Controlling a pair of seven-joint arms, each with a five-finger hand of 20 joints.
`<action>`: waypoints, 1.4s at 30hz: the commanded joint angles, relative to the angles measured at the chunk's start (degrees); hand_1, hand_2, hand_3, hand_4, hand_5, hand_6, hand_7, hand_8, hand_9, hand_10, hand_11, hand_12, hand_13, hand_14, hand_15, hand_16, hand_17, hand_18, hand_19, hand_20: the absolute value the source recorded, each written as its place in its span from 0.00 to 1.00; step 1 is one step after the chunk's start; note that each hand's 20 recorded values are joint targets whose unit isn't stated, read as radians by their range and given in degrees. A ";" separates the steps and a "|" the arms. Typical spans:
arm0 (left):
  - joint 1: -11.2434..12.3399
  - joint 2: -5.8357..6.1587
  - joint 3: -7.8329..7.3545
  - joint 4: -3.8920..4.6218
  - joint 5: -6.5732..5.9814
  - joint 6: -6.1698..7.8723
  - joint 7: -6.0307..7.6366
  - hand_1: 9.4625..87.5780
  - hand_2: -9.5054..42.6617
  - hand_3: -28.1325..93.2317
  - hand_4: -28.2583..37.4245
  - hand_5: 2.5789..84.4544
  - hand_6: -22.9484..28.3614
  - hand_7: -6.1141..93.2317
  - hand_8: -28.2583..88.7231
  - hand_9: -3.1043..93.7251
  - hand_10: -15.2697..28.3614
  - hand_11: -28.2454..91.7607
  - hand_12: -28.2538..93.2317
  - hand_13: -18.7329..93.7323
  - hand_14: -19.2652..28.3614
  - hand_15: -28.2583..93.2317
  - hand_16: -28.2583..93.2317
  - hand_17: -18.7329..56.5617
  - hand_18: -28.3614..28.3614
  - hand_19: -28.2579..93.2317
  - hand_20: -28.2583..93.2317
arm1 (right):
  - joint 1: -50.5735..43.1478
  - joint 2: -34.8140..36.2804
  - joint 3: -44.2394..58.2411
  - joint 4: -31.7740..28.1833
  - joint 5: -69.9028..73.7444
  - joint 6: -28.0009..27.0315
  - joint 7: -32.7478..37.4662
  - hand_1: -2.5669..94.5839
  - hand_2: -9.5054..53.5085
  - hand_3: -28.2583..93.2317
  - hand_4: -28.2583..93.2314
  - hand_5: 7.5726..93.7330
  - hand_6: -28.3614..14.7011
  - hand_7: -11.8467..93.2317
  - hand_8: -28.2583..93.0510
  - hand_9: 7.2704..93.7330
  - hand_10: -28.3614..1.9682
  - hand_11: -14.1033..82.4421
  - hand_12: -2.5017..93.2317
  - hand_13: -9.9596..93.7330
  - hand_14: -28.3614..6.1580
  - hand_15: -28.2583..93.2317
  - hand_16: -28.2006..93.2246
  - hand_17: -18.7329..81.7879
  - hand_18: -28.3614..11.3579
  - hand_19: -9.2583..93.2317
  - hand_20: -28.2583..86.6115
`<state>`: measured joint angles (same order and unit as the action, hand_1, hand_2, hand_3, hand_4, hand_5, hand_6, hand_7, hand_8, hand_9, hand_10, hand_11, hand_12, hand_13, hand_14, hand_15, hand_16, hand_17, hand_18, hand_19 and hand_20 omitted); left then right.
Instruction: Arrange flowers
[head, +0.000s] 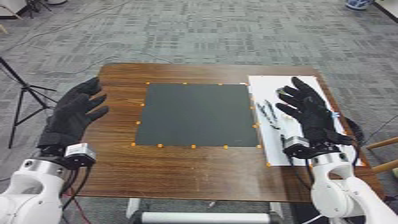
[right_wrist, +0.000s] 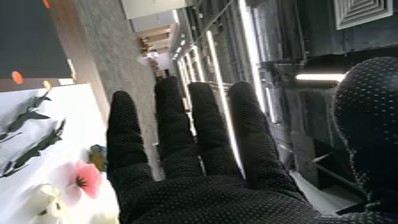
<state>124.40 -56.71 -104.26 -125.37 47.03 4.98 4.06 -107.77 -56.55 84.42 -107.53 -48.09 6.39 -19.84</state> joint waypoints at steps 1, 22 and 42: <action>-0.38 -0.06 -0.31 0.12 -0.70 -0.08 -0.26 0.26 0.00 0.79 0.04 0.22 0.48 0.33 0.13 0.19 0.55 0.42 0.39 0.23 0.66 0.58 0.19 0.11 0.84 0.58 0.29 | -0.68 0.13 0.32 -0.80 0.05 0.98 -1.00 0.21 0.01 0.96 0.00 0.28 0.57 0.32 0.12 0.30 0.54 0.29 0.26 0.35 0.50 0.42 0.42 0.24 0.18 0.53 0.42; 6.80 -0.04 -5.70 -2.93 -0.34 0.98 -1.10 0.26 0.00 0.79 0.04 0.22 0.48 0.33 0.13 0.19 0.55 0.42 0.40 0.23 0.66 0.58 0.20 0.12 0.85 0.58 0.28 | 3.79 33.27 -7.90 -18.76 -70.90 -1.46 52.60 0.60 0.00 0.54 0.00 0.71 0.68 0.47 0.14 0.79 0.60 0.61 0.39 0.74 0.57 0.85 0.49 0.53 0.21 0.96 0.64; 8.01 -0.89 -6.55 -4.05 -0.34 1.35 -1.71 0.25 0.00 0.79 0.04 0.22 0.48 0.32 0.13 0.19 0.55 0.42 0.40 0.24 0.66 0.58 0.19 0.12 0.85 0.57 0.29 | 29.97 34.04 -34.40 -16.58 -76.18 -20.10 59.85 0.34 0.00 0.78 0.00 0.80 0.69 0.48 0.11 0.84 0.57 0.62 0.43 0.77 0.52 0.86 0.53 0.55 0.14 1.00 0.64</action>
<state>132.17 -57.25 -110.61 -128.87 46.89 5.79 2.72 -77.43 -24.56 44.92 -122.47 -125.84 -18.07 40.68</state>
